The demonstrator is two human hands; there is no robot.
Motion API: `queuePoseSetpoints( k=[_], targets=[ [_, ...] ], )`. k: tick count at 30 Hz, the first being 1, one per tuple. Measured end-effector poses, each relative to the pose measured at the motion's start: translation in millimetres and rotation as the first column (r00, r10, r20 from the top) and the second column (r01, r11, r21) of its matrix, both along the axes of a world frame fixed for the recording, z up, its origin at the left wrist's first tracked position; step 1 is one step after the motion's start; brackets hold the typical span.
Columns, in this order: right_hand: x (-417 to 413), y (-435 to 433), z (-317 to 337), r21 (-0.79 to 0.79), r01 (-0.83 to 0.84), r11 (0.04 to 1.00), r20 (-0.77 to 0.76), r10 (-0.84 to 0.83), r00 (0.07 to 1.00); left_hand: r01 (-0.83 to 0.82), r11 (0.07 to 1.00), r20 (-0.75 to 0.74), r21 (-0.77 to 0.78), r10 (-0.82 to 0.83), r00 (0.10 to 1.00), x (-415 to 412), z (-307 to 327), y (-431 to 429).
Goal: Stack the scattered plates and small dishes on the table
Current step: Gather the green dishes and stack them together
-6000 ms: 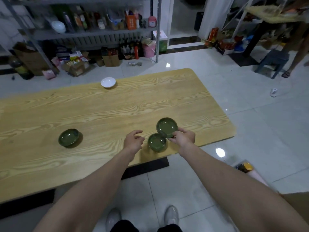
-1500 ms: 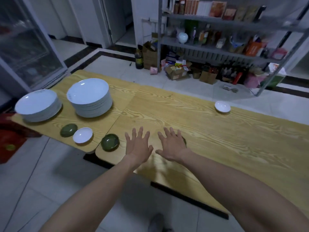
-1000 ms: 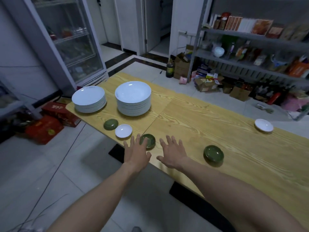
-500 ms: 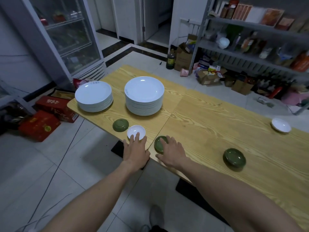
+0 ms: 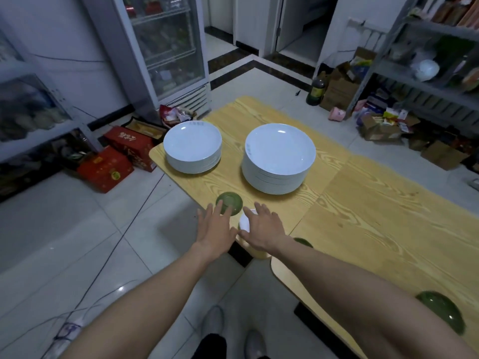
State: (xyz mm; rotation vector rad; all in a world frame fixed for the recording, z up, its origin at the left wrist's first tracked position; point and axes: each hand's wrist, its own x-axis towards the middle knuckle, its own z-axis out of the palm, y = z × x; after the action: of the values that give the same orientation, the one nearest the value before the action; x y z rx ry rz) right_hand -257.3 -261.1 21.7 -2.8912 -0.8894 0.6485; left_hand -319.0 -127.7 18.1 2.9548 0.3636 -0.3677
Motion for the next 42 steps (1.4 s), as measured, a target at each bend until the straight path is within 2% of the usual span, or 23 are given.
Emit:
queuePoseSetpoints(
  k=[4, 8, 10, 12, 18, 21, 24, 28, 31, 33, 34, 37, 39, 42],
  targets=[
    [19, 34, -8, 0.010, 0.078, 0.997, -0.058, -0.077, 0.995, -0.001, 0.996, -0.020, -0.094, -0.001, 1.000, 23, -13, 32],
    [38, 62, -23, 0.170, 0.318, 0.933, -0.218, -0.279, 0.935, -0.117, 0.953, -0.047, -0.279, 0.109, 0.993, 52, -24, 56],
    [51, 74, -29, 0.251, 0.455, 0.854, -0.277, -0.387, 0.879, -0.234, 0.892, -0.099, -0.386, 0.212, 0.972, 70, -30, 66],
    [63, 81, -34, 0.257, 0.556, 0.791, -0.304, -0.479, 0.823, -0.324, 0.831, -0.150, -0.452, 0.287, 0.946, 86, -36, 73],
    [88, 92, -51, 0.115, 0.668, 0.735, -0.374, -0.591, 0.714, -0.486, 0.688, -0.261, -0.539, 0.412, 0.873, 112, -51, 87],
    [94, 94, -57, 0.102, 0.752, 0.651, -0.443, -0.648, 0.620, -0.534, 0.611, -0.308, -0.585, 0.441, 0.843, 116, -53, 88],
    [97, 95, -58, 0.078, 0.821, 0.566, -0.528, -0.675, 0.516, -0.596, 0.453, -0.375, -0.664, 0.487, 0.788, 117, -56, 90],
    [99, 95, -60, 0.093, 0.855, 0.510, -0.591, -0.663, 0.460, -0.616, 0.250, -0.447, -0.747, 0.498, 0.743, 118, -58, 95],
    [97, 93, -58, 0.195, 0.896, 0.399, -0.683, -0.601, 0.416, -0.568, 0.212, -0.413, -0.795, 0.496, 0.764, 118, -58, 103],
    [96, 91, -53, 0.286, 0.874, 0.393, -0.672, -0.568, 0.476, -0.500, 0.279, -0.325, -0.820, 0.492, 0.808, 118, -58, 107],
    [95, 90, -52, 0.329, 0.845, 0.422, -0.635, -0.563, 0.528, -0.462, 0.327, -0.274, -0.824, 0.483, 0.832, 118, -60, 109],
    [89, 85, -54, 0.393, 0.701, 0.595, -0.438, -0.549, 0.712, -0.407, 0.448, -0.190, -0.796, 0.454, 0.871, 114, -66, 108],
    [84, 81, -59, 0.393, 0.618, 0.681, -0.358, -0.506, 0.785, -0.407, 0.478, -0.185, -0.779, 0.444, 0.877, 108, -73, 106],
    [78, 81, -65, 0.364, 0.555, 0.748, -0.352, -0.441, 0.826, -0.405, 0.496, -0.160, -0.768, 0.463, 0.872, 104, -83, 104]
  ],
)
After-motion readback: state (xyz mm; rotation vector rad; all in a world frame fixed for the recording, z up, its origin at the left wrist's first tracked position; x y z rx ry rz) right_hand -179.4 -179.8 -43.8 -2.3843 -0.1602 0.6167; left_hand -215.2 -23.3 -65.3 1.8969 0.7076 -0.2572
